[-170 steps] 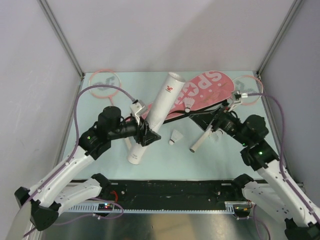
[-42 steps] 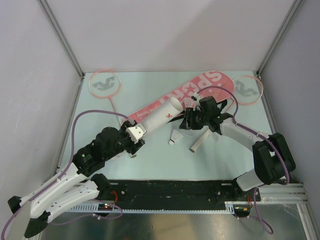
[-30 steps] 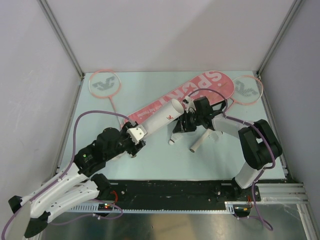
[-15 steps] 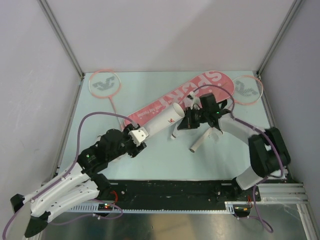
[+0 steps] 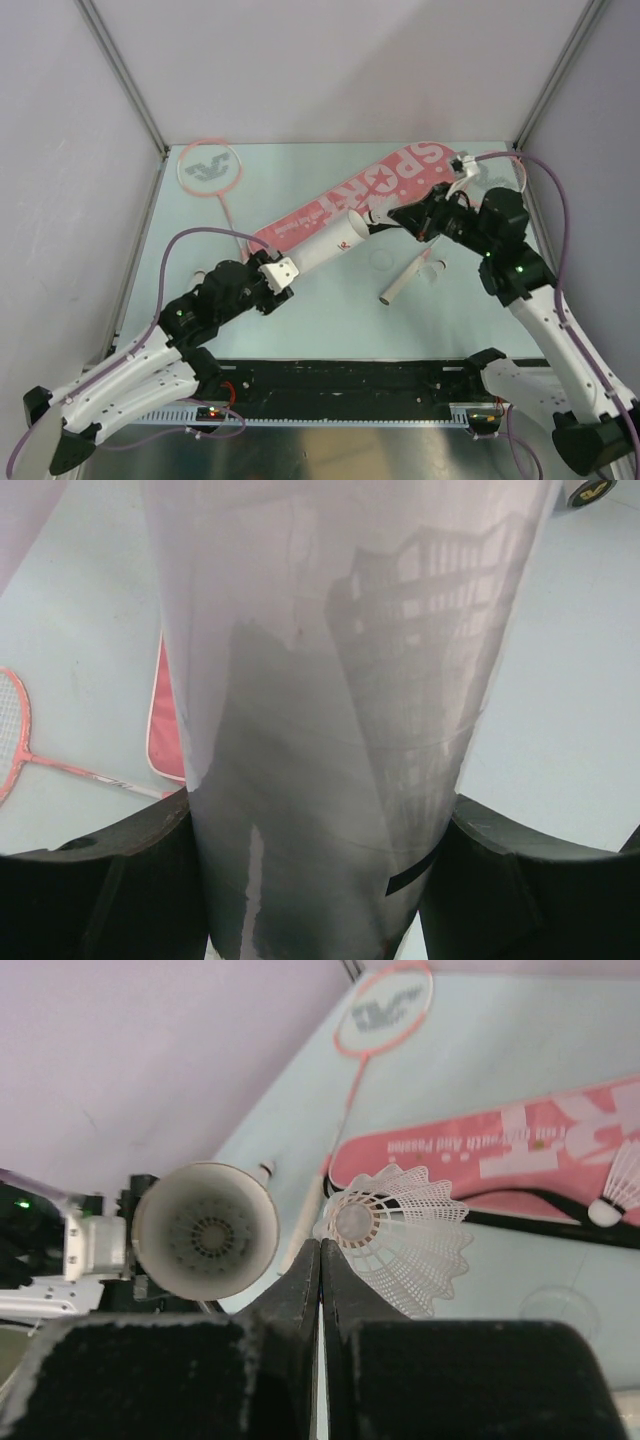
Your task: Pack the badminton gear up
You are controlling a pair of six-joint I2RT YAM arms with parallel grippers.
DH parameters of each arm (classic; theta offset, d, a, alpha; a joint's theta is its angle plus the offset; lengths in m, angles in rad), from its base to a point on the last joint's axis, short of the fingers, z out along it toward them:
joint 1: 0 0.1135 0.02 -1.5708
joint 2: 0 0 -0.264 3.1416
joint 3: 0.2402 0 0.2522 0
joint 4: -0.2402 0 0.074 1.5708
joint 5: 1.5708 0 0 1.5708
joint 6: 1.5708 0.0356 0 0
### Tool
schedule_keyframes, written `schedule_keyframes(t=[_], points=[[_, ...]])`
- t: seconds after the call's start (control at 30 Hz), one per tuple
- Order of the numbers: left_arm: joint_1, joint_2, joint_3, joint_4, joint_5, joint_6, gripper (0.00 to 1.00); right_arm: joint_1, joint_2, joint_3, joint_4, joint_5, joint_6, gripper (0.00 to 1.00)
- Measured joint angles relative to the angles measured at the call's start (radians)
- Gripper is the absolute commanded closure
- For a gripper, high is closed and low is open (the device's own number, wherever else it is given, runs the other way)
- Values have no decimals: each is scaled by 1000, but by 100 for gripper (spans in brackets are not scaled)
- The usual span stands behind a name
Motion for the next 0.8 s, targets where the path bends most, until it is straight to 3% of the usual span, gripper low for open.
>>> schedule_keyframes(t=[0.47, 0.8], points=[[0, -104, -22, 37, 33, 32, 51, 34, -247, 57, -31, 52, 71, 100], [0, -90, -22, 38, 85, 39, 51, 65, -228, 121, -39, 5, 88, 100]])
